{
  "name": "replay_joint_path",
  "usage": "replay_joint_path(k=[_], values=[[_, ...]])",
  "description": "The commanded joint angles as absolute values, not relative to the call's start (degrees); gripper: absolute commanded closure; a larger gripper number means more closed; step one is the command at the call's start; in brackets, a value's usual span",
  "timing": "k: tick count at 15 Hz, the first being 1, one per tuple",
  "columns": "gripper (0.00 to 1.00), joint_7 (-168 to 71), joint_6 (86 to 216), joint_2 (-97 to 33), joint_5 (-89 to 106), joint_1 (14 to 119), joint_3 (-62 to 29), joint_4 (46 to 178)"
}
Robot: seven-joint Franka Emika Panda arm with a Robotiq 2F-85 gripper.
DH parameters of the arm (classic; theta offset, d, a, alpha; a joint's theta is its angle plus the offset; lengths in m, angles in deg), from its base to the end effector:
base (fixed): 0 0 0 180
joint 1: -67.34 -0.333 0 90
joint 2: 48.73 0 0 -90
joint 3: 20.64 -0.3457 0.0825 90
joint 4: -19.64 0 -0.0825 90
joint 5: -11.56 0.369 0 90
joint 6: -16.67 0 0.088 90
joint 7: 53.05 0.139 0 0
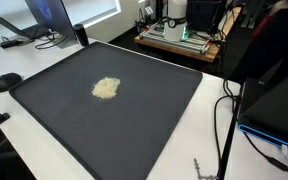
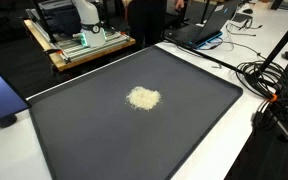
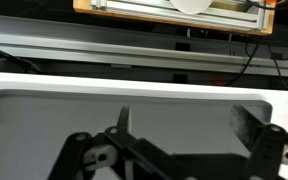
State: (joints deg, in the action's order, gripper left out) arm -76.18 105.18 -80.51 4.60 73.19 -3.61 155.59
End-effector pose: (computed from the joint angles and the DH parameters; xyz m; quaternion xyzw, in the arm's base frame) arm 0.2821 -0.1502 0.4925 -0.9884 -0.0417 0.1284 0.0689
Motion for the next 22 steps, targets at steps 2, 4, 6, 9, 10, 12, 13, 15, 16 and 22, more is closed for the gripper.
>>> replay_joint_path(k=[2, 4, 6, 9, 10, 12, 13, 15, 16, 22], values=[[0.00, -76.42, 105.15, -80.40, 4.83, 73.78, -4.10, 155.53], [0.00, -76.42, 105.16, -80.40, 4.83, 73.78, -4.10, 155.53], [0.00, -76.42, 105.16, -80.40, 4.83, 73.78, -4.10, 155.53], [0.00, -76.41, 105.17, -80.40, 4.83, 73.78, -4.10, 155.53], [0.00, -76.36, 105.42, -80.58, 5.10, 73.38, -4.51, 155.82], [0.00, -76.64, 106.01, -82.08, 7.33, 71.76, -5.98, 156.77], [0.00, -76.88, 106.24, -82.58, 8.69, 70.77, -6.86, 157.10], [0.00, -75.82, 106.77, -83.32, 11.47, 68.50, -9.77, 157.55], [0.00, -74.87, 107.08, -83.47, 13.30, 67.26, -11.35, 157.55], [0.00, -69.54, 111.76, -83.37, 23.40, 58.75, -21.98, 157.44]])
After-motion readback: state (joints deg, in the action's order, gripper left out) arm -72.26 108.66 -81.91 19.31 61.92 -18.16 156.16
